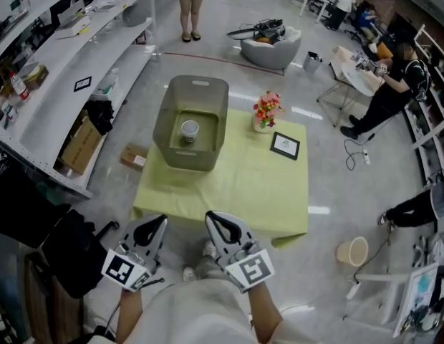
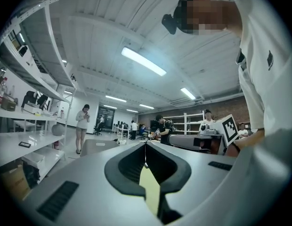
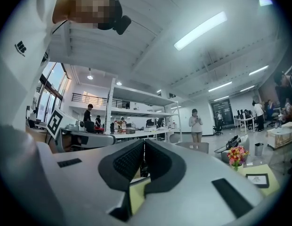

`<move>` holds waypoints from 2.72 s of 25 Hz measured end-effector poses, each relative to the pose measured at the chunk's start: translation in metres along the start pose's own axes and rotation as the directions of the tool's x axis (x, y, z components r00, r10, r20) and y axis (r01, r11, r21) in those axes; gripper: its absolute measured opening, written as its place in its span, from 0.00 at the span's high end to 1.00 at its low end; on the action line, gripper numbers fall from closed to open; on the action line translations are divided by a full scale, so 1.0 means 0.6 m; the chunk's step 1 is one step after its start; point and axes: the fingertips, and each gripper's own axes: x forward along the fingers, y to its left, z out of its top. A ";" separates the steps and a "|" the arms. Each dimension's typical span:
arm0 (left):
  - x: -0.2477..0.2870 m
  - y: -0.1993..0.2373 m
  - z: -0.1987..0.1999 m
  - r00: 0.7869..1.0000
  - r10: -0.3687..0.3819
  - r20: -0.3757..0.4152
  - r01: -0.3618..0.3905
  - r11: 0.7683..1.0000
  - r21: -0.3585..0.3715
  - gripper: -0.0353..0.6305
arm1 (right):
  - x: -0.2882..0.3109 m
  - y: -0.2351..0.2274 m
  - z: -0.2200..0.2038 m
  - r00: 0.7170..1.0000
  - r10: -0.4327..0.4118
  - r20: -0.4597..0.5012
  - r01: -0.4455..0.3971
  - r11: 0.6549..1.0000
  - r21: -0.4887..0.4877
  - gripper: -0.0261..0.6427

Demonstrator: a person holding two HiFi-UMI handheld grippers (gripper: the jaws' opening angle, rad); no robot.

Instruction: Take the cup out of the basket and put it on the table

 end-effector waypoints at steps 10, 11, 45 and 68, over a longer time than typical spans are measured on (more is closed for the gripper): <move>0.114 0.047 0.001 0.998 0.060 -0.015 -0.060 0.998 0.002 0.93 | 0.052 -0.105 -0.007 0.998 0.061 -0.025 -0.060 0.998 0.017 0.94; 0.121 0.052 0.000 0.998 0.065 -0.015 -0.065 0.998 0.003 0.93 | 0.057 -0.112 -0.007 0.998 0.066 -0.024 -0.066 0.998 0.021 0.94; 0.257 0.322 -0.014 0.994 -0.097 -0.054 0.095 0.995 -0.033 0.93 | 0.316 -0.226 -0.078 0.993 -0.093 -0.069 0.096 0.995 0.039 0.94; 0.348 0.402 -0.043 0.986 -0.118 -0.115 0.114 0.993 -0.041 0.93 | 0.418 -0.316 -0.127 0.971 -0.062 -0.232 0.033 0.991 -0.126 0.94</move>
